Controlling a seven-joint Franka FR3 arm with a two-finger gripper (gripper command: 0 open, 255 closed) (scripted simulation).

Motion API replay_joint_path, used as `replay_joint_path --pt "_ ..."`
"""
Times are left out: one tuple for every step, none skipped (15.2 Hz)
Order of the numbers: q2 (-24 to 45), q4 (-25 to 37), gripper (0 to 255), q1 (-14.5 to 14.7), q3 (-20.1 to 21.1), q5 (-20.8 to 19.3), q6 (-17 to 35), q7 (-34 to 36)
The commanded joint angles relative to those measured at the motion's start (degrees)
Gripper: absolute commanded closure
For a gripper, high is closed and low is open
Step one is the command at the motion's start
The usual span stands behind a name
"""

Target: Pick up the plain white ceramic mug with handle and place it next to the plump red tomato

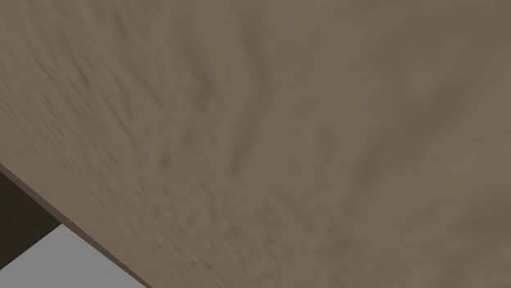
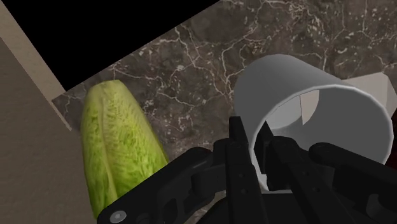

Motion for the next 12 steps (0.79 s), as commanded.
replay_joint_path --pt "-5.0 -8.3 255 2.6 0.0 -0.7 3.3 1.6" --pt "-7.2 -11.8 255 3.8 0.1 -1.1 4.6 2.6" --pt "-9.2 -14.9 255 5.0 0.3 -1.4 5.7 3.7" --pt "-11.0 -17.6 255 6.1 0.5 -1.7 6.7 4.7" --pt "-12.7 -20.1 255 7.2 0.7 -2.0 7.6 5.9" --pt "-14.2 -22.5 255 8.2 1.0 -2.3 8.3 7.0" --pt "-15.7 -24.6 255 9.2 1.3 -2.5 9.0 8.1" --pt "-17.0 -26.5 255 10.2 1.6 -2.8 9.7 9.3" --pt "-18.3 -28.4 255 11.1 2.0 -3.0 10.3 10.5" --pt "-19.5 -30.0 255 12.0 2.4 -3.2 10.8 11.7" --pt "-20.6 -31.6 255 12.9 2.8 -3.3 11.2 12.9" --pt "-21.7 -33.1 255 13.7 3.2 -3.5 11.7 14.2"
